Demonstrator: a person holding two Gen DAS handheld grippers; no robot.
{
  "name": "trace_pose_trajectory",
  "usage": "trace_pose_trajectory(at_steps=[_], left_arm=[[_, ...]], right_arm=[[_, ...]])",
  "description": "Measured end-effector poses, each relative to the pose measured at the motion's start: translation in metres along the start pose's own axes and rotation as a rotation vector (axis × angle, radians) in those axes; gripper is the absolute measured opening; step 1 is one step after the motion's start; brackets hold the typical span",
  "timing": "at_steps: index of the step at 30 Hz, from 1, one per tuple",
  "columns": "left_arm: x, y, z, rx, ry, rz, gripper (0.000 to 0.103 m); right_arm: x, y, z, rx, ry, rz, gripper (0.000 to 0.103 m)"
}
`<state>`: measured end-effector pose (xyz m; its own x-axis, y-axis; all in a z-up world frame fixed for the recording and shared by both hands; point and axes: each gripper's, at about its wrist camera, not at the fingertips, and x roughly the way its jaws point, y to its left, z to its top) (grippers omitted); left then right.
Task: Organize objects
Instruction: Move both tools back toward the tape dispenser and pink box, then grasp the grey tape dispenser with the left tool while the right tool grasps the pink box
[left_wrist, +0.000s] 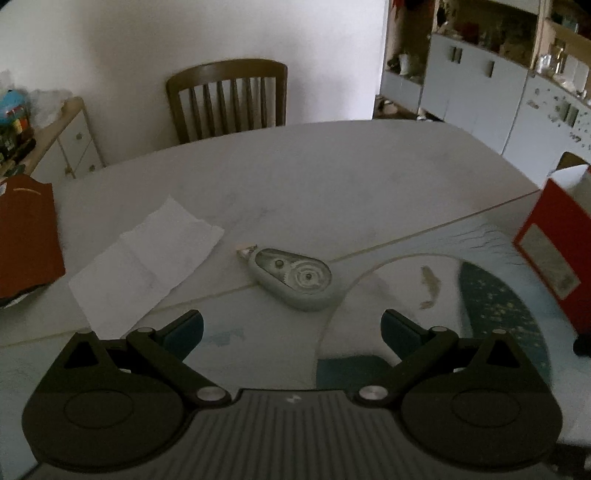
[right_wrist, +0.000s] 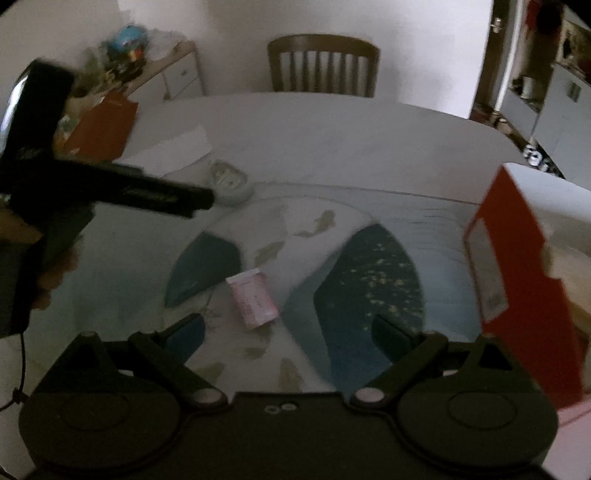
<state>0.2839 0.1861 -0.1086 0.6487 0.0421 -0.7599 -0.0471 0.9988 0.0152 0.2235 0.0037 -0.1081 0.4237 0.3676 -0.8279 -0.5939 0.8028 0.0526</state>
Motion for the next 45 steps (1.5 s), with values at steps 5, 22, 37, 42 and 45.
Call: trace_pose_trajectory(at_steps=[5, 22, 37, 42, 45], left_arm=[[0.028, -0.003, 0.008, 0.023, 0.037, 0.043, 0.103], [0.077, -0.011, 0.035, -0.167, 0.091, 0.165, 0.103], [0.077, -0.004, 0.022, -0.157, 0.066, 0.129, 0.093], [0.070, 0.000, 0.016, -0.136, 0.032, 0.119, 0.075], [0.065, 0.001, 0.015, -0.119, 0.026, 0.103, 0.064]], right_arm=[[0.019, 0.006, 0.001, -0.037, 0.037, 0.012, 0.094], [0.048, 0.007, 0.009, -0.078, 0.062, 0.037, 0.083], [0.058, 0.013, 0.010, -0.121, 0.076, 0.052, 0.068], [0.060, 0.014, 0.010, -0.124, 0.087, 0.052, 0.055], [0.059, 0.015, 0.010, -0.128, 0.085, 0.051, 0.046]])
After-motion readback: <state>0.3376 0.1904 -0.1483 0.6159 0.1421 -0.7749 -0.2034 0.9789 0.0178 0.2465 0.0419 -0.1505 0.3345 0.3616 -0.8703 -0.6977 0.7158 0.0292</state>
